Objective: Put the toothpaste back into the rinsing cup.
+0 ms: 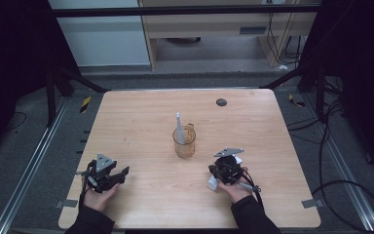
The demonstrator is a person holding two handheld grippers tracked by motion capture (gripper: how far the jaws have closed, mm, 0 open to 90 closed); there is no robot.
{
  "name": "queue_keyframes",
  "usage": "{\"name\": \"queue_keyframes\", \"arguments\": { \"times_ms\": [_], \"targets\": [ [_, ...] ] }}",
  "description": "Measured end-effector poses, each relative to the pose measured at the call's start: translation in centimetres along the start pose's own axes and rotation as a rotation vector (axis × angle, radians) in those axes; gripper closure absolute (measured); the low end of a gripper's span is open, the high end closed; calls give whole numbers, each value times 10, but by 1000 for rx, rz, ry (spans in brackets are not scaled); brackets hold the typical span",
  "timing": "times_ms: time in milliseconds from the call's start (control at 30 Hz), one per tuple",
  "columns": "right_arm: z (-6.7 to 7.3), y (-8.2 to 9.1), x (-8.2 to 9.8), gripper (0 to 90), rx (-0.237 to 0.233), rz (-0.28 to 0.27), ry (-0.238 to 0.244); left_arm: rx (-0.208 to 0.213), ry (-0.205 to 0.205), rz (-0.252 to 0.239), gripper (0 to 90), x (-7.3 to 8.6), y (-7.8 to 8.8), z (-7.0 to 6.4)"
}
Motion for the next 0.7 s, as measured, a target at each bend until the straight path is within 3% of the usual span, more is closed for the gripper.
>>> {"name": "queue_keyframes", "arguments": {
  "times_ms": [700],
  "targets": [
    [4, 27, 31, 893, -38, 49, -8, 4, 6, 2, 419, 0, -1, 0]
  ]
}}
Point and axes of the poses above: each handheld gripper's, and its own axes: y roughly backward along the jaws, x roughly out of its underside, z roughly to its left, the point moved 7 cm from there along -y, roughly forward along the jaws, and after that the axes turned 14 degrees about y, right-handed, at the moved point
